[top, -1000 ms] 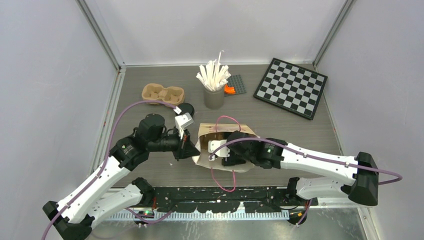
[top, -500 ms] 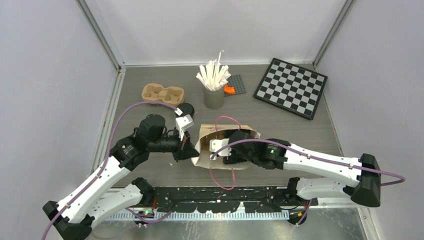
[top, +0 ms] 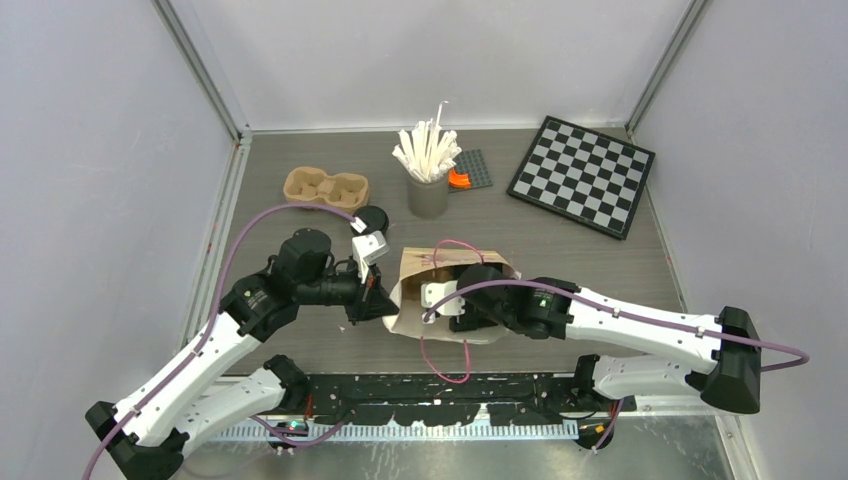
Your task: Pack the takeout coffee
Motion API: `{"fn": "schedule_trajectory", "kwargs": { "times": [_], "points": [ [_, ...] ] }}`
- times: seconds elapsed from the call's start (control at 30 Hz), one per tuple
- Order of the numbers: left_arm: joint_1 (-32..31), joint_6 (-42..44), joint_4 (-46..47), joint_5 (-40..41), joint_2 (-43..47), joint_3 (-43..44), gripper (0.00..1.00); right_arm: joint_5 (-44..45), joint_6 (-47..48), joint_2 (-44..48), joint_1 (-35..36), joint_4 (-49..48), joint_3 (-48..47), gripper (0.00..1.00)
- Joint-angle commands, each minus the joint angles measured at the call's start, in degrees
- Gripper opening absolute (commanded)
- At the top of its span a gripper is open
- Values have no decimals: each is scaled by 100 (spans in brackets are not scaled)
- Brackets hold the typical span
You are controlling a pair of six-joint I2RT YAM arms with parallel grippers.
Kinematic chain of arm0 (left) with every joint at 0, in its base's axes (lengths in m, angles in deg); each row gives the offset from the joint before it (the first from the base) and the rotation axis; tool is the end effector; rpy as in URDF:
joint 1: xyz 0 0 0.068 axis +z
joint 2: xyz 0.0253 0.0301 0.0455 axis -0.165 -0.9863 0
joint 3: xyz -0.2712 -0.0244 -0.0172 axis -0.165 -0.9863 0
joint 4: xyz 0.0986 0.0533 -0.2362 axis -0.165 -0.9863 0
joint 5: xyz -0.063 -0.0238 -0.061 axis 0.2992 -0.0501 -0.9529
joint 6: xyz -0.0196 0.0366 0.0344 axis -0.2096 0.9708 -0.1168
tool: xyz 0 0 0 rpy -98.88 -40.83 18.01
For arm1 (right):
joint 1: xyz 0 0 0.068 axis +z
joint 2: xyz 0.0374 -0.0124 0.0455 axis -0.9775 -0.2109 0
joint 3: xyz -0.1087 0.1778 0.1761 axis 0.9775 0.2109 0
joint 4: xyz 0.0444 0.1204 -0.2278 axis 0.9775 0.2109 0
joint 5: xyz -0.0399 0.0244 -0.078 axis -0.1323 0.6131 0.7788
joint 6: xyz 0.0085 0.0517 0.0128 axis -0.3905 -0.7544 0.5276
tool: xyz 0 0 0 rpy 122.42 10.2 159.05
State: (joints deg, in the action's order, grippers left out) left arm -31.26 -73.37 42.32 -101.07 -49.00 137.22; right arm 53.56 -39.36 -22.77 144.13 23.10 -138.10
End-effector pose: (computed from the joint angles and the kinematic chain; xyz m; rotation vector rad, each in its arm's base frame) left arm 0.1091 -0.1201 0.3275 0.9732 2.0070 -1.1134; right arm 0.1037 0.2051 0.2707 -1.7773 1.5569 -0.2136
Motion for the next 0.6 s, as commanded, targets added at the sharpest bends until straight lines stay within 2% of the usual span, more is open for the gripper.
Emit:
{"fn": "schedule_trajectory", "kwargs": {
  "times": [0.0,0.57],
  "points": [
    [-16,162,-47,-82,74,131,0,45,45,-48,-7,100,74,73],
    [-16,138,-41,-458,158,170,2,149,135,-22,-60,-193,384,73]
  ]
}}
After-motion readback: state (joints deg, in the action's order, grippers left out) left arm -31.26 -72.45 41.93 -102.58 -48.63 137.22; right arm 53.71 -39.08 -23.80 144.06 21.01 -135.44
